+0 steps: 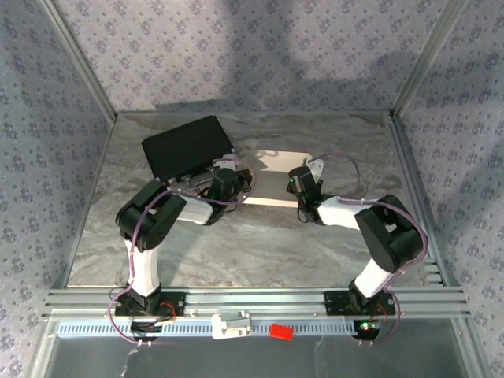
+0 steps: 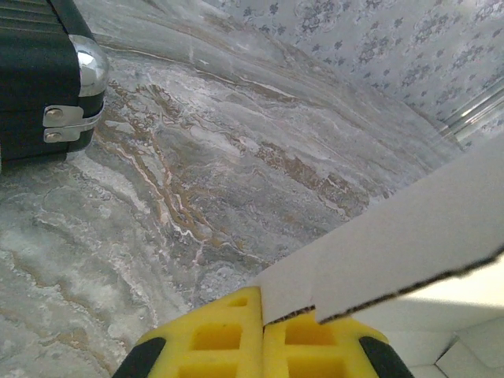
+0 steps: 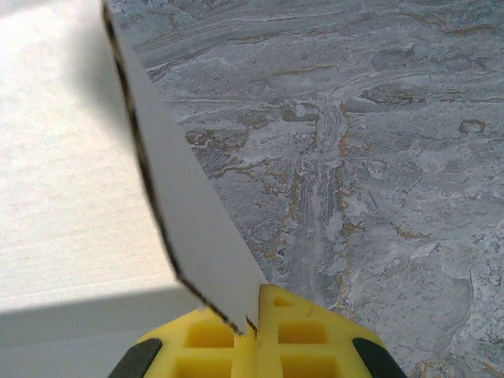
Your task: Fold the paper box
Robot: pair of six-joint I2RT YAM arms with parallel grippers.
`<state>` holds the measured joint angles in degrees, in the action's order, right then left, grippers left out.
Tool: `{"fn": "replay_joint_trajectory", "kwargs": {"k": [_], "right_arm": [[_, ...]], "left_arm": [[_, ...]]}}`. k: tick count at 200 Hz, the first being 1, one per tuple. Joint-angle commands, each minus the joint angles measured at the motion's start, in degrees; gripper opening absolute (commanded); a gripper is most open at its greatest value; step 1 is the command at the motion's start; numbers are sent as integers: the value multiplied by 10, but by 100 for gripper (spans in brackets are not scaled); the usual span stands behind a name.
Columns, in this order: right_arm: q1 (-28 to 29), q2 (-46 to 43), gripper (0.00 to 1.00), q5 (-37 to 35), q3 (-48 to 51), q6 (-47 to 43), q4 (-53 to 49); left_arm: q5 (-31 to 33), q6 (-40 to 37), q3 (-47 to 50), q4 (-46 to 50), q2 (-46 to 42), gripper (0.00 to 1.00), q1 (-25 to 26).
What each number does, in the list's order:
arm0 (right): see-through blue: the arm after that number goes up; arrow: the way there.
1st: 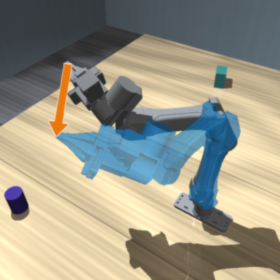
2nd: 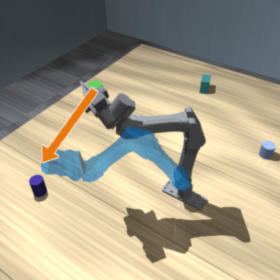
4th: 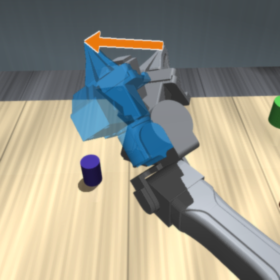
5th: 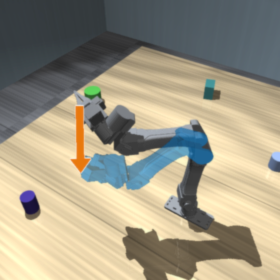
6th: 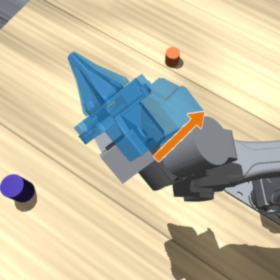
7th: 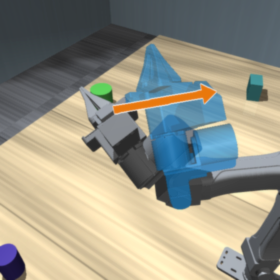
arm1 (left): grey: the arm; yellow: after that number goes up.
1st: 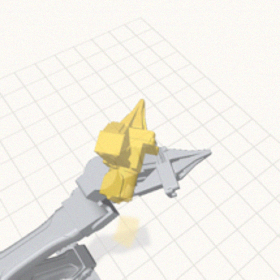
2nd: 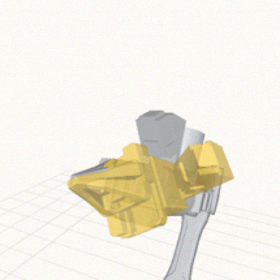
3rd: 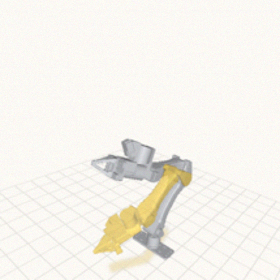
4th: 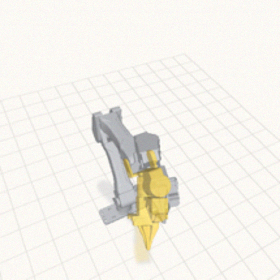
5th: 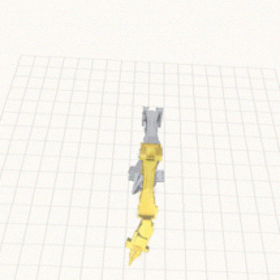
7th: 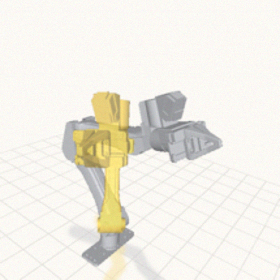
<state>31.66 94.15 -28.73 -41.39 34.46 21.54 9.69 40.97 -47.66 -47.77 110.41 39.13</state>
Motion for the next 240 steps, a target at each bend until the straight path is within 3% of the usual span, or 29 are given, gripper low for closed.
{"fn": "replay_joint_trajectory", "kwargs": {"k": [1,26,59,93,131,155,211,240], "right_arm": [[24,3,1,58,11,-3,-48],[21,-25,13,39,-7,5,-101],[0,-84,45,52,-42,57,-198],[-17,-143,61,99,-74,140,-318],[-10,-206,71,162,-60,247,-390],[-8,-232,77,168,-56,257,-417],[-43,-240,78,197,-128,208,-489],[-35,-266,75,158,-173,208,-556]], "left_arm": [[-56,18,10,33,22,0,30],[-55,-5,6,64,13,0,29],[-58,-44,-7,108,4,0,30],[-58,-78,-20,154,-2,0,30],[-55,-95,-30,181,-7,0,30],[-54,-96,-39,196,-9,0,30],[-47,-97,-60,236,-8,0,32],[-41,-109,-68,253,-8,0,37]]}}
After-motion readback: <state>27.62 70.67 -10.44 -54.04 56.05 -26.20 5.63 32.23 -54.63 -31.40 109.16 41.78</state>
